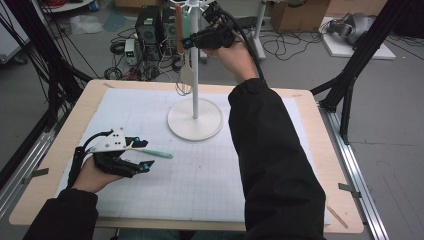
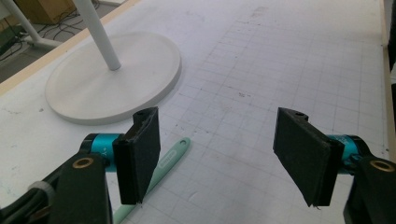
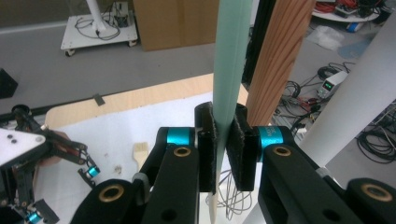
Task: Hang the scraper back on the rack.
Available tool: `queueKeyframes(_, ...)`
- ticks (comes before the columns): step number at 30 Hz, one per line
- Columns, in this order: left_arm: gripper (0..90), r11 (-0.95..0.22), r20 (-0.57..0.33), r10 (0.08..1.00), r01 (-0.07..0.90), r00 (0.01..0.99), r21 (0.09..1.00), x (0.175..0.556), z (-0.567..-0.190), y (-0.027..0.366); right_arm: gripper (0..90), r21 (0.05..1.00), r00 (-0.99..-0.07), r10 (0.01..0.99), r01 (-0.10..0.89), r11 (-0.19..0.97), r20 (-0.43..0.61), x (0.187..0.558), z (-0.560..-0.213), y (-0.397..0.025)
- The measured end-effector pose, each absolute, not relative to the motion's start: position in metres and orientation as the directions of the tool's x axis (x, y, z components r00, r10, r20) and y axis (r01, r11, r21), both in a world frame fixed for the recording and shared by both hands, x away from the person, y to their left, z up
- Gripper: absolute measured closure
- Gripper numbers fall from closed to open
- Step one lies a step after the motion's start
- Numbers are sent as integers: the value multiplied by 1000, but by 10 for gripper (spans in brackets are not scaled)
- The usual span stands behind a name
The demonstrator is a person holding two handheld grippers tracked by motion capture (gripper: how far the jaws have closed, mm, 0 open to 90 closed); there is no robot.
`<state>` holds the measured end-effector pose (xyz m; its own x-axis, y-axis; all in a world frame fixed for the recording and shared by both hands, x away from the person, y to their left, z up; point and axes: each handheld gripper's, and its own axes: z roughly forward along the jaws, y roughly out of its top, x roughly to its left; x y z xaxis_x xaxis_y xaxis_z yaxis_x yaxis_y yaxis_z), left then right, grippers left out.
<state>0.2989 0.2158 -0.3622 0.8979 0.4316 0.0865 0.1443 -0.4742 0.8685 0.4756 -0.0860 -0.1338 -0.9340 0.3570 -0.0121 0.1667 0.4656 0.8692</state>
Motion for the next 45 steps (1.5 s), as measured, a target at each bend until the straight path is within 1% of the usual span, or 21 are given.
queueKeyframes(9, 322, -476, 93, 431, 139, 897, 868, 299, -362, 217, 831, 867, -928, 372, 190, 462, 5, 482, -136, -86)
queueKeyframes(19, 322, -480, 97, 430, 136, 898, 867, 298, -362, 216, 831, 881, -921, 389, 212, 423, 35, 485, -139, -90)
queueKeyframes(27, 322, -476, 96, 430, 135, 898, 869, 298, -361, 217, 823, 885, -913, 406, 218, 412, 36, 486, -144, -91)
queueKeyframes(28, 322, -476, 95, 429, 136, 898, 869, 298, -361, 217, 817, 886, -913, 408, 216, 410, 34, 485, -145, -91)
queueKeyframes(30, 322, -473, 93, 433, 138, 897, 870, 298, -362, 217, 755, 892, -913, 408, 206, 402, 27, 484, -146, -93)
queueKeyframes(34, 321, -466, 89, 438, 142, 895, 873, 297, -362, 217, 683, 894, -902, 430, 215, 394, 27, 479, -148, -99)
queueKeyframes(40, 317, -465, 89, 442, 143, 892, 874, 298, -361, 218, 619, 903, -895, 446, 207, 376, 20, 471, -150, -109)
queueKeyframes(45, 314, -464, 89, 447, 146, 890, 874, 298, -361, 219, 599, 909, -898, 440, 198, 367, 18, 464, -152, -114)
